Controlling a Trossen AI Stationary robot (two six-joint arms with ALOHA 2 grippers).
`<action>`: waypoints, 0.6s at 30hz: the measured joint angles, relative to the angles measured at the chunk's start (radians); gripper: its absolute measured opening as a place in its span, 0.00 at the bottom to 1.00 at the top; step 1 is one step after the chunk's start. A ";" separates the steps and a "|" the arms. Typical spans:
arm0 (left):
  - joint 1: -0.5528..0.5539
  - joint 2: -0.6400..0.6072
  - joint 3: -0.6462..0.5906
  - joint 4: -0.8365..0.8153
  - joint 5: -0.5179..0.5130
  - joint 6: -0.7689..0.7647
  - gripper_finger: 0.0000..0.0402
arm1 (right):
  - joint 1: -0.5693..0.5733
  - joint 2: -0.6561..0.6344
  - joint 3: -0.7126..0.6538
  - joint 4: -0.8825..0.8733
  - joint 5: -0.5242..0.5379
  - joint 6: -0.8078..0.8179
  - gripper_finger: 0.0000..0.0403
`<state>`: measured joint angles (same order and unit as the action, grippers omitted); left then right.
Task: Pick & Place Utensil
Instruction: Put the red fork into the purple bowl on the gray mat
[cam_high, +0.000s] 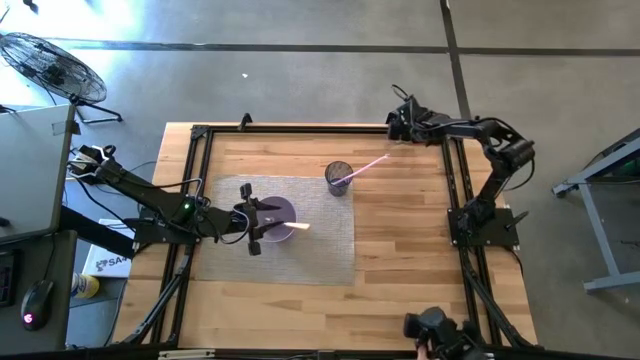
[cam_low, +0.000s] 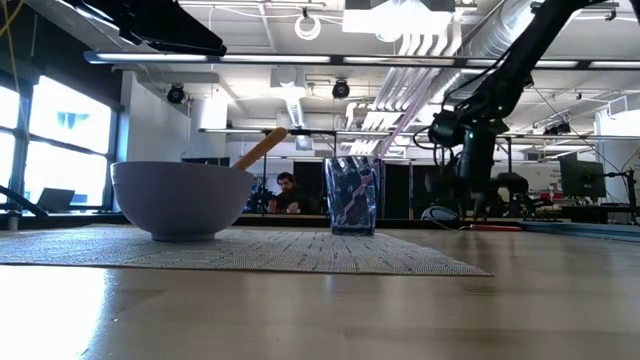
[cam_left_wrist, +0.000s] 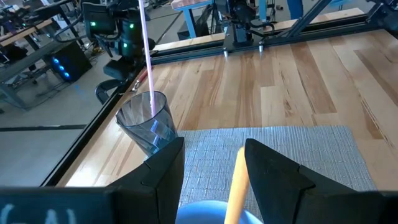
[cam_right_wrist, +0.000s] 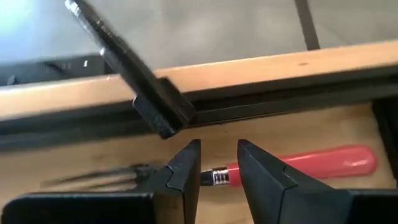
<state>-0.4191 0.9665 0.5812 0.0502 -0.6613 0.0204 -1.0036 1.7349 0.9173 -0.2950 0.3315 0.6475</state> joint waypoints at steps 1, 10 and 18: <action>0.000 0.000 0.000 0.000 0.000 0.000 0.41 | -0.007 -0.003 0.000 -0.001 -0.015 -0.037 0.25; 0.000 0.000 0.000 0.000 0.000 0.000 0.41 | -0.080 -0.006 0.001 -0.046 -0.227 -0.371 0.25; 0.000 0.000 0.000 0.000 0.000 0.000 0.41 | -0.102 -0.002 0.001 -0.060 -0.236 -0.494 0.25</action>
<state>-0.4191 0.9665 0.5812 0.0505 -0.6614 0.0203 -1.1061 1.7329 0.9180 -0.3548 0.0955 0.1531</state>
